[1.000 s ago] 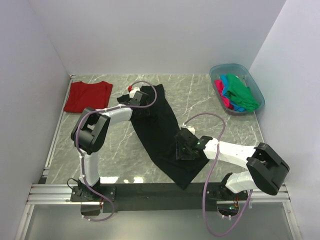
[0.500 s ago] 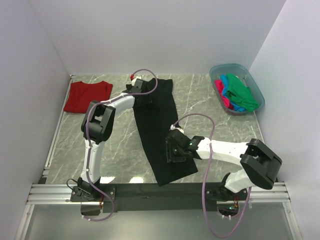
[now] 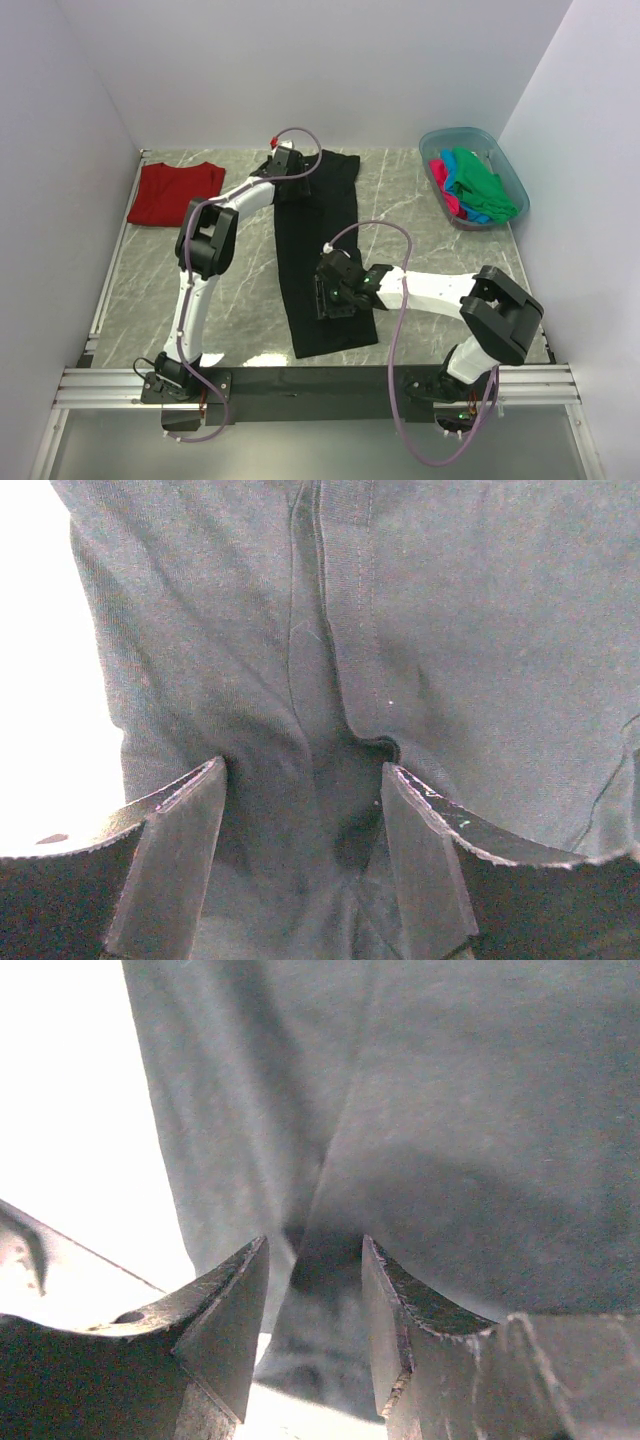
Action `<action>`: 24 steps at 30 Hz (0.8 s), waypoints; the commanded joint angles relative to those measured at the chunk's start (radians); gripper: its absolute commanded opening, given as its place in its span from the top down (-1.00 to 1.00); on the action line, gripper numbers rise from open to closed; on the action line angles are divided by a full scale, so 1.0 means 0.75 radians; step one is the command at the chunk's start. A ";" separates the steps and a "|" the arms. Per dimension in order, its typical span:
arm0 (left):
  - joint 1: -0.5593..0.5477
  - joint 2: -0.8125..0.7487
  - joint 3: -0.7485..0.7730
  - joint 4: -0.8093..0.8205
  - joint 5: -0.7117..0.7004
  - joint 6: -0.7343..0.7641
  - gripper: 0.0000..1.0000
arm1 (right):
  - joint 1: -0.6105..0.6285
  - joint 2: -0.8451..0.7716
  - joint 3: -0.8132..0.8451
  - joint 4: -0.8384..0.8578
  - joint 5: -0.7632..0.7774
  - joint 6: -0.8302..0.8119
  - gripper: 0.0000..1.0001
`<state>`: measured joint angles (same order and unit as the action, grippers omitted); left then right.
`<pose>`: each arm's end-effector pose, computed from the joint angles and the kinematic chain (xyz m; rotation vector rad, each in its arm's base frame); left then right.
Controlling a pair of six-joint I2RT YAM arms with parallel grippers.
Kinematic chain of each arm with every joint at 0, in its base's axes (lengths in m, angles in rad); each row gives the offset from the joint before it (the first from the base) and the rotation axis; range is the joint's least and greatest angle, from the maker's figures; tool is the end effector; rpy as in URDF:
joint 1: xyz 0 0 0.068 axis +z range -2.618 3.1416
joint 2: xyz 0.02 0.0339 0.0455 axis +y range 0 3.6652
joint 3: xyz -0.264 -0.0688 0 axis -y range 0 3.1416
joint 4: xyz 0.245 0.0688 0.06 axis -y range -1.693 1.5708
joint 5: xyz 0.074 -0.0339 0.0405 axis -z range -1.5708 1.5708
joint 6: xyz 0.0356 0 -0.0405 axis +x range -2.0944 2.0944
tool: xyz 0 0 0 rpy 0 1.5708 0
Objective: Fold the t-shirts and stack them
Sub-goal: Fold the tshirt
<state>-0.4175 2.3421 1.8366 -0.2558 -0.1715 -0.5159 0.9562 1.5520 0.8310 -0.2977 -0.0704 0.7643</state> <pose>0.4837 -0.2079 0.1614 -0.2005 2.3252 -0.2705 0.1687 0.2434 0.1675 -0.2918 2.7441 0.6559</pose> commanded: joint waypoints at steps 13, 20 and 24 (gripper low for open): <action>-0.020 -0.393 -0.041 0.161 -0.064 0.087 -0.43 | 0.024 -0.298 0.044 -0.104 0.222 -0.088 -0.03; -0.098 -0.874 -0.605 0.198 -0.172 -0.058 -0.46 | 0.024 -0.429 -0.091 -0.143 0.302 -0.078 -0.11; -0.222 -1.095 -1.036 0.198 -0.193 -0.187 -0.46 | 0.024 -0.474 -0.169 -0.155 0.317 -0.027 -0.11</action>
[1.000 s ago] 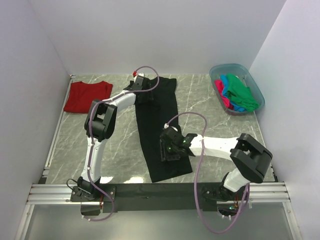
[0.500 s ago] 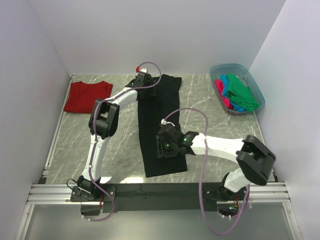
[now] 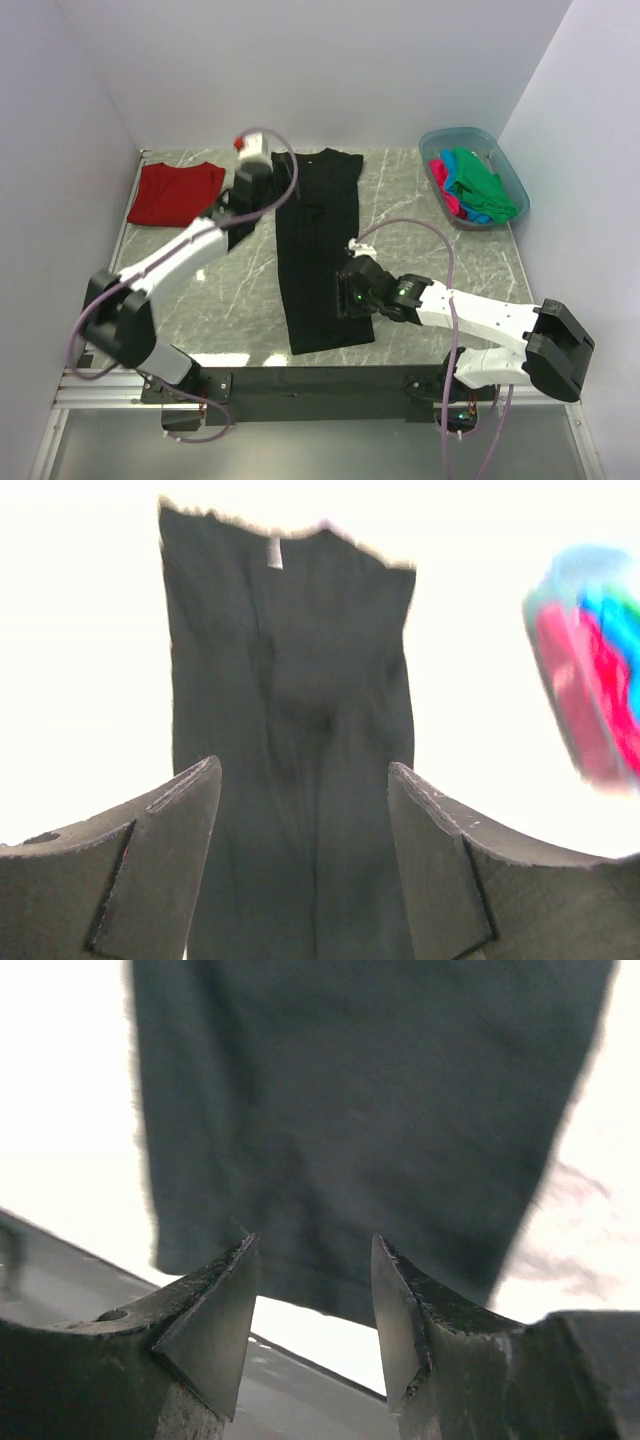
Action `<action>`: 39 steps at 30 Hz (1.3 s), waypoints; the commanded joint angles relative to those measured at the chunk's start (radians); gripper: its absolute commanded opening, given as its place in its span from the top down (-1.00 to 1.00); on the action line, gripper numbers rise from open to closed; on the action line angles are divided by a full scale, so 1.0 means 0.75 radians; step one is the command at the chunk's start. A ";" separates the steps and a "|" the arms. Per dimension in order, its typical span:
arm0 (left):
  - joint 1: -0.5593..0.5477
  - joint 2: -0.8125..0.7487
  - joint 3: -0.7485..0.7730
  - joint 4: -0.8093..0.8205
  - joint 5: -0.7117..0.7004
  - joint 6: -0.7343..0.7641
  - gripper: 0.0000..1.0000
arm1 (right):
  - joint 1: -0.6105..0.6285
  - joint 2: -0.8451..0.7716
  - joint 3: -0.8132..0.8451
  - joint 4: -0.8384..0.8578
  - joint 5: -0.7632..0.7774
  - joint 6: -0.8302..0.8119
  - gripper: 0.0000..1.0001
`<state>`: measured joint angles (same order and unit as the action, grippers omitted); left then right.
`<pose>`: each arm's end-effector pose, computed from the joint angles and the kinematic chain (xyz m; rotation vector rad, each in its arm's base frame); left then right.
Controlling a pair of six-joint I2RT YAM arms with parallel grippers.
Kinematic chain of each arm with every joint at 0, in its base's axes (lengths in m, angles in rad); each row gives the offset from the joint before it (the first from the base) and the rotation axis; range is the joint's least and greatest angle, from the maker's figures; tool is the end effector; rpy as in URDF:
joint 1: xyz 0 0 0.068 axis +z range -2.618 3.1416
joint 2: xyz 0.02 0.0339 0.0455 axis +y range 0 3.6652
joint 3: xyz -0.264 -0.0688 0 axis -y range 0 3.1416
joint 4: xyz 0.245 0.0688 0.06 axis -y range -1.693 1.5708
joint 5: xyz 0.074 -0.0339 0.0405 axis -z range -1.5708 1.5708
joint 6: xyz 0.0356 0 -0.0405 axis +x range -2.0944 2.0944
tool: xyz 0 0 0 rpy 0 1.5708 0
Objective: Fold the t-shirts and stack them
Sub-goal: Fold the tshirt
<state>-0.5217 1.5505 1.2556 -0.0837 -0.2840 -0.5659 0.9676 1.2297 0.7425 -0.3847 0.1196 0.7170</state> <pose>0.3232 -0.1743 0.3237 -0.2322 1.9458 -0.4460 0.1434 0.2007 0.2169 -0.2612 2.5153 0.5867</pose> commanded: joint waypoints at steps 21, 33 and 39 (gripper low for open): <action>-0.756 -0.574 -1.001 -0.211 -0.102 -0.890 -0.46 | 0.007 -0.214 -0.397 -0.066 0.102 0.222 -0.18; -1.018 -0.419 -0.913 -0.496 -0.194 -1.178 -0.41 | 0.007 -0.220 -0.419 -0.025 0.063 0.232 -0.18; -1.078 -0.384 -0.946 -0.447 -0.190 -1.248 -0.17 | 0.007 -0.224 -0.432 -0.011 0.053 0.236 -0.18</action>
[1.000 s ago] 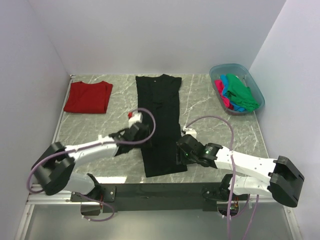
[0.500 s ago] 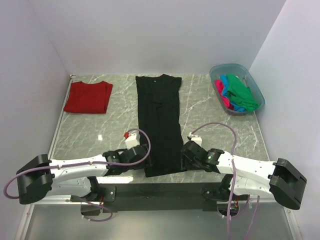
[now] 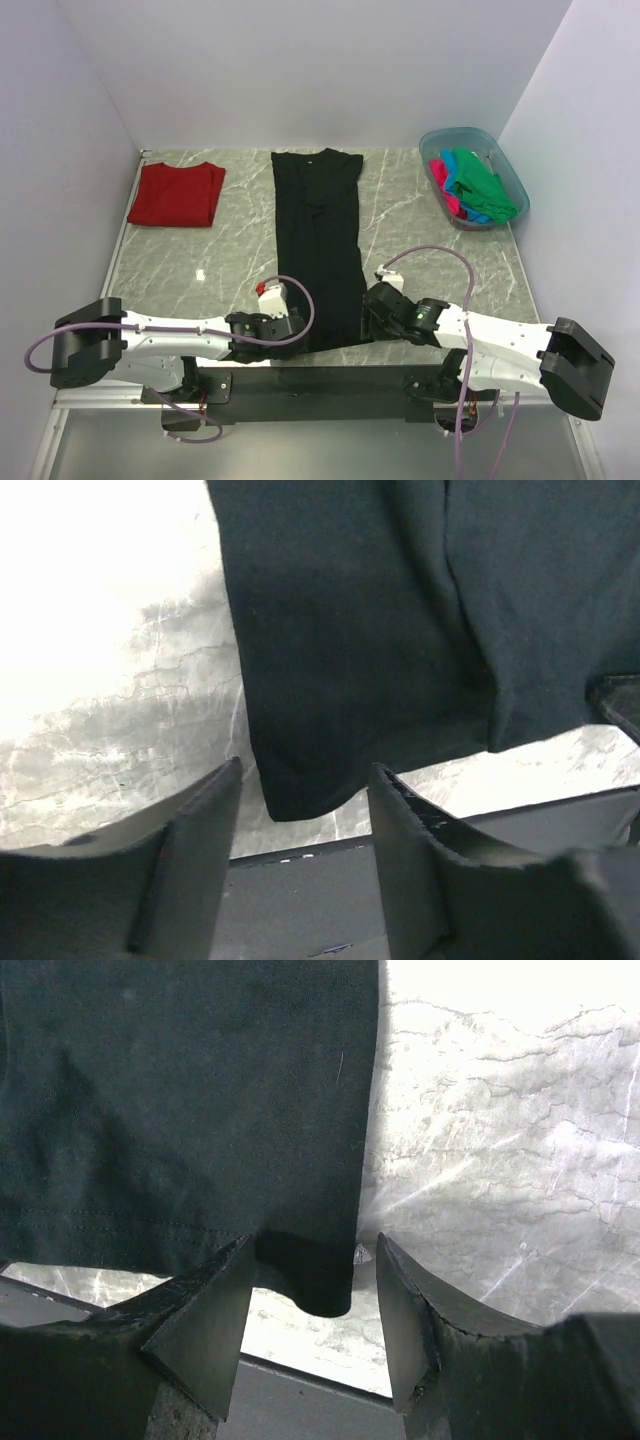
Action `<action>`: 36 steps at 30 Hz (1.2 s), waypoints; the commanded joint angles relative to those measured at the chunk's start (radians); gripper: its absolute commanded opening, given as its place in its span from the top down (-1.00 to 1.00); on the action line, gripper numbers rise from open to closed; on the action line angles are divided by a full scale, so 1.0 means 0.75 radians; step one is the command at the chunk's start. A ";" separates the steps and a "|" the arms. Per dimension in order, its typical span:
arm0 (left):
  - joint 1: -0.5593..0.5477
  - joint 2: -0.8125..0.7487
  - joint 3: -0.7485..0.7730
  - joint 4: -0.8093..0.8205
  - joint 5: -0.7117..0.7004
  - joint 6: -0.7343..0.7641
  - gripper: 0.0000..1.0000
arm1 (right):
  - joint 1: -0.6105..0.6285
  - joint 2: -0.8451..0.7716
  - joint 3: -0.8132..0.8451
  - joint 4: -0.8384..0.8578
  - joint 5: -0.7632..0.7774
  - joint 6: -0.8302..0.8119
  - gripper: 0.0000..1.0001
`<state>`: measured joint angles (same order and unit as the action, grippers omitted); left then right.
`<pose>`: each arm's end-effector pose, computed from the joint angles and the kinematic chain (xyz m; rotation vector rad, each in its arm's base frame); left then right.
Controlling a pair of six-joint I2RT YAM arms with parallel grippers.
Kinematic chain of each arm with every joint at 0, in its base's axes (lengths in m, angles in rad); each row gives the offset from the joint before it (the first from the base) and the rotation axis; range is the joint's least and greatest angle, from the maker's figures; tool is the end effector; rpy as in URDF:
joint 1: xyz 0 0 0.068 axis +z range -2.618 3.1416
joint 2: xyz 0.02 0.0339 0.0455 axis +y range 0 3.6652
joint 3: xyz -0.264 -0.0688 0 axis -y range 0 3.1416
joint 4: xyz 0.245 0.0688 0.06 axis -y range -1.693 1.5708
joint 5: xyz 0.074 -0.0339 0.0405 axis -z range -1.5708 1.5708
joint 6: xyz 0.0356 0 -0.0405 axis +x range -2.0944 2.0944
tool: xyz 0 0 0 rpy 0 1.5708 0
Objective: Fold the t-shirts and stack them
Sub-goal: Fold the tshirt
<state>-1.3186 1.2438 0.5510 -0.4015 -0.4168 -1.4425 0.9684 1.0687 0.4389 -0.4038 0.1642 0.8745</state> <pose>0.0666 -0.2006 0.1585 -0.2943 2.5873 -0.5162 0.1080 0.1468 0.1554 -0.0645 2.6534 0.4497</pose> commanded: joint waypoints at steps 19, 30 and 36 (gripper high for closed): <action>-0.062 -0.087 -0.058 -0.066 -0.066 -0.018 0.99 | 0.006 -0.154 -0.053 -0.126 -0.051 0.030 1.00; 0.044 -0.208 0.020 0.151 -0.109 0.246 0.99 | 0.004 -0.143 0.181 -0.184 0.065 -0.055 1.00; 0.273 -0.245 -0.013 0.312 -0.029 0.422 0.99 | -0.070 -0.016 0.351 -0.147 0.139 -0.168 1.00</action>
<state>-1.1866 1.0897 0.5282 -0.2668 -0.4538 -1.2407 0.9527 1.0286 0.6277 -0.5392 0.2001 0.8135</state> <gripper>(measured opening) 0.022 0.020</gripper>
